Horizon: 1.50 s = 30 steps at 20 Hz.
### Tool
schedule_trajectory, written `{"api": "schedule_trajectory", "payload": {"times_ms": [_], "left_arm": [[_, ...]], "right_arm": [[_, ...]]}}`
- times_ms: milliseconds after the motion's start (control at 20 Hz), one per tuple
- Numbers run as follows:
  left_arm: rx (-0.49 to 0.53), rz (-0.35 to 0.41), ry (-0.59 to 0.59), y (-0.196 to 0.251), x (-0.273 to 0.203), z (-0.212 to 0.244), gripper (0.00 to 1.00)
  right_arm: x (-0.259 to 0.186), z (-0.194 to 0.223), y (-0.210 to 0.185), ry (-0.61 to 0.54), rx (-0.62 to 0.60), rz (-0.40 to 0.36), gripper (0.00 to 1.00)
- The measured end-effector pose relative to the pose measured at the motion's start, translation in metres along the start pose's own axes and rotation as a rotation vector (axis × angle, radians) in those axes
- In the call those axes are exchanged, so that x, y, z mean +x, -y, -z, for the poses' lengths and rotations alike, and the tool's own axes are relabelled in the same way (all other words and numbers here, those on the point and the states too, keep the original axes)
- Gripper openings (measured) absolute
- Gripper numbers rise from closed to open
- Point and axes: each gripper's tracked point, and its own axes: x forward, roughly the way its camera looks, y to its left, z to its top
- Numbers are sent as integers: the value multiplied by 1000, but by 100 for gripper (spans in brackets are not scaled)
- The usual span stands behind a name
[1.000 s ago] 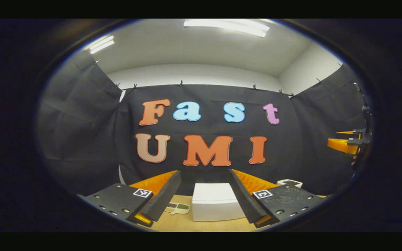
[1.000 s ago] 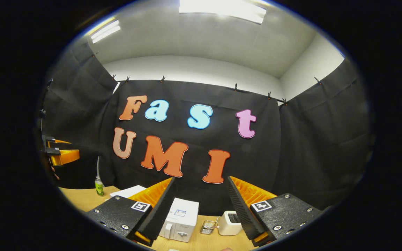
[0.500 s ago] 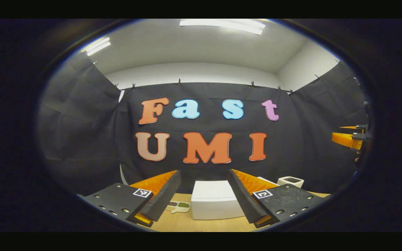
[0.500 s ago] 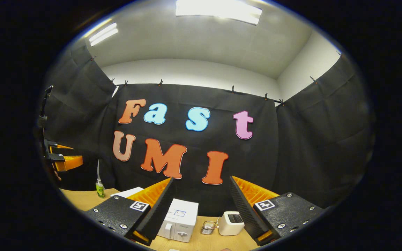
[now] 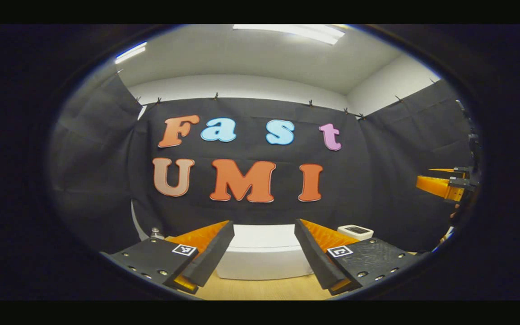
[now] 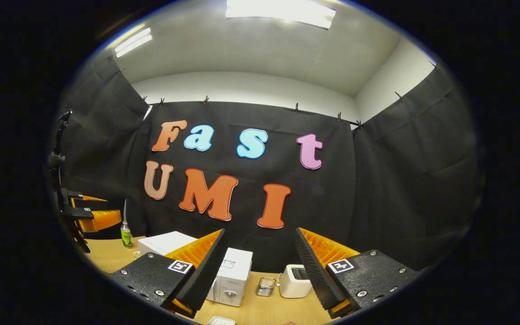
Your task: Open the microwave oven with the left hand, put the food in, and close the microwave oven.
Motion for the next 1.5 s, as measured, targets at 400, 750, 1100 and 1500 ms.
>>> {"api": "schedule_trajectory", "payload": {"times_ms": [400,750,1100,1500], "left_arm": [[48,86,-29,75,21,72,89],[-24,169,-118,127,53,151,81],[-18,152,-244,151,93,246,70],[-9,116,-308,152,129,302,49]], "right_arm": [[-19,75,31,-50,23,62,93],[-28,147,37,-115,12,64,93],[-32,221,37,-211,31,60,93],[-32,276,42,-300,107,77,93]]}}
